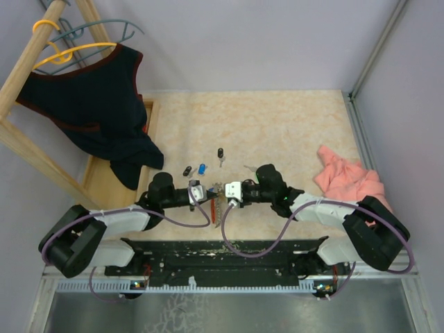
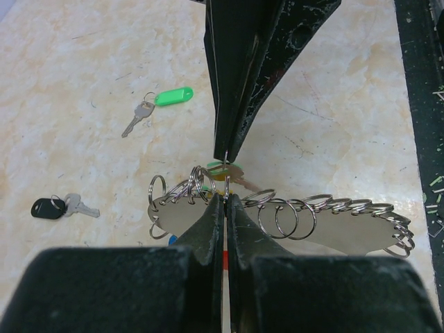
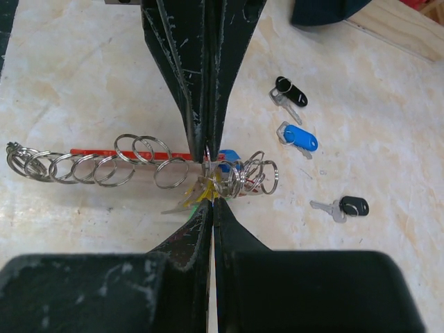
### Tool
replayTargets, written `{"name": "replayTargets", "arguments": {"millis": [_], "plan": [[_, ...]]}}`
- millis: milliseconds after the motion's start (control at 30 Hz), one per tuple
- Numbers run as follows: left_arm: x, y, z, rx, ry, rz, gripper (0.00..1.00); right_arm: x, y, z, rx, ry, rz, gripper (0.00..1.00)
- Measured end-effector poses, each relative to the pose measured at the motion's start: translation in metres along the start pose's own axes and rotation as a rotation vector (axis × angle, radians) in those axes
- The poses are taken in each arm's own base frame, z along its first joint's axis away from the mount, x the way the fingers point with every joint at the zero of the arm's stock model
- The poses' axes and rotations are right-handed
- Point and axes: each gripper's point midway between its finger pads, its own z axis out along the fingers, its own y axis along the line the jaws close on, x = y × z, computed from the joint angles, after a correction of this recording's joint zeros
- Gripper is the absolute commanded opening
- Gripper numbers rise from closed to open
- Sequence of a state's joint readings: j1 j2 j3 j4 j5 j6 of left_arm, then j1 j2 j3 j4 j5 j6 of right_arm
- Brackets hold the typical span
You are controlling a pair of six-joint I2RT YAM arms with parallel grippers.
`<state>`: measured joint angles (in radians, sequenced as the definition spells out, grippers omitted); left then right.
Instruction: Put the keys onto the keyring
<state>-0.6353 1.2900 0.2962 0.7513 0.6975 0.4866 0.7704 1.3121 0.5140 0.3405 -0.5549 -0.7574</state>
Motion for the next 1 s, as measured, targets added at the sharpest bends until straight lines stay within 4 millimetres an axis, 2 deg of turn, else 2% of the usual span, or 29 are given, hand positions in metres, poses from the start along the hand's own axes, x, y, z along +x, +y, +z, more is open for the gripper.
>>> {"name": "replayTargets", "arguments": {"millis": [367, 1000], "plan": [[0.001, -0.001, 0.001, 0.003, 0.007, 0.005, 0.01, -0.011, -0.008, 0.001, 0.025, -0.046, -0.032, 0.0], [0.001, -0.001, 0.001, 0.002, 0.008, 0.004, 0.01, -0.011, -0.001, 0.002, -0.005, -0.055, -0.016, 0.0]]}}
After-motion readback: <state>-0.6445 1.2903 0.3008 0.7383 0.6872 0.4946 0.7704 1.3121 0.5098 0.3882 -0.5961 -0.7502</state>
